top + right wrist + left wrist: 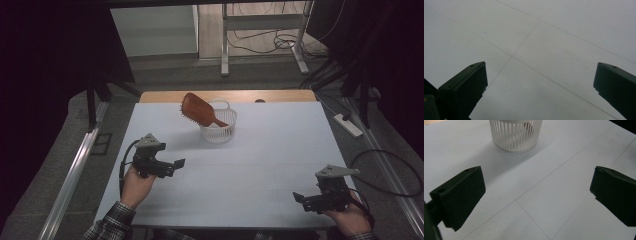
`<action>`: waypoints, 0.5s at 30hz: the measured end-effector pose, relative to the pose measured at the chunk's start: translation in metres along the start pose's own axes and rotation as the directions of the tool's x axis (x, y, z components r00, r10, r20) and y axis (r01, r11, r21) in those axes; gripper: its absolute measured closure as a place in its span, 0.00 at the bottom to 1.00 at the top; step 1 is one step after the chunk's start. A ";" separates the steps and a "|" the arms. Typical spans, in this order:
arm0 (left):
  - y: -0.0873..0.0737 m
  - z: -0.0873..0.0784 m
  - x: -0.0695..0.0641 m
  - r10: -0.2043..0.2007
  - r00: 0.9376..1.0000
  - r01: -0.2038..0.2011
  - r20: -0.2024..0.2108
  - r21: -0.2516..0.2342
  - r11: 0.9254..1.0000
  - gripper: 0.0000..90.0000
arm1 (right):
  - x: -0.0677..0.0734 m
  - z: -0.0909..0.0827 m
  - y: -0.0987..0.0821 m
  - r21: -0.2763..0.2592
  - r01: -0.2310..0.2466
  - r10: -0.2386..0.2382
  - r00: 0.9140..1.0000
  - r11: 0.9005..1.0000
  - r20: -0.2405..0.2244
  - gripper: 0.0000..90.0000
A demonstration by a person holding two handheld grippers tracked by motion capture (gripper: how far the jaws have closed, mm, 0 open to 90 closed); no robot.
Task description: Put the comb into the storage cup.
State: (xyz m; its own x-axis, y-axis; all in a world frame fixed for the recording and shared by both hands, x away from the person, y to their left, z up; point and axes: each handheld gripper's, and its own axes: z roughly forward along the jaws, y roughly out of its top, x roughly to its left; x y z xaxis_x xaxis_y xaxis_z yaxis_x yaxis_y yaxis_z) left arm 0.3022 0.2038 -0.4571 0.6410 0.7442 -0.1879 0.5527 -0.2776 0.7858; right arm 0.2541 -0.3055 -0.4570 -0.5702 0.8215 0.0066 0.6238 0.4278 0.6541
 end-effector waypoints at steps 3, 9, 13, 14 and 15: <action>-0.002 -0.002 -0.001 0.003 1.000 -0.003 -0.007 0.000 1.000 0.00 | 0.000 0.000 0.000 0.000 0.000 0.000 1.000 1.000 0.000 0.00; -0.007 -0.009 -0.003 0.001 1.000 -0.001 -0.015 -0.001 1.000 0.00 | 0.000 0.000 0.000 -0.001 0.002 -0.002 1.000 1.000 0.001 0.00; -0.011 -0.012 -0.003 -0.001 1.000 0.001 -0.018 0.002 1.000 0.00 | 0.000 0.000 0.000 0.000 0.001 -0.001 1.000 1.000 0.001 0.00; -0.013 -0.013 -0.004 -0.003 1.000 0.003 -0.020 0.002 1.000 0.00 | 0.000 0.000 0.000 0.000 0.001 -0.001 1.000 1.000 0.001 0.00; -0.013 -0.014 -0.004 -0.004 1.000 0.004 -0.020 0.003 1.000 0.00 | 0.000 0.000 0.000 0.000 0.001 -0.001 1.000 1.000 0.001 0.00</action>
State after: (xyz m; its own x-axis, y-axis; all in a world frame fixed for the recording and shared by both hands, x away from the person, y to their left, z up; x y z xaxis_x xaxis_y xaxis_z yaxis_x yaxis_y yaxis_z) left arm 0.2850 0.2134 -0.4586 0.6282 0.7570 -0.1794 0.5569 -0.2765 0.7832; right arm 0.2541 -0.3054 -0.4569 -0.5705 0.8213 0.0050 0.6229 0.4286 0.6544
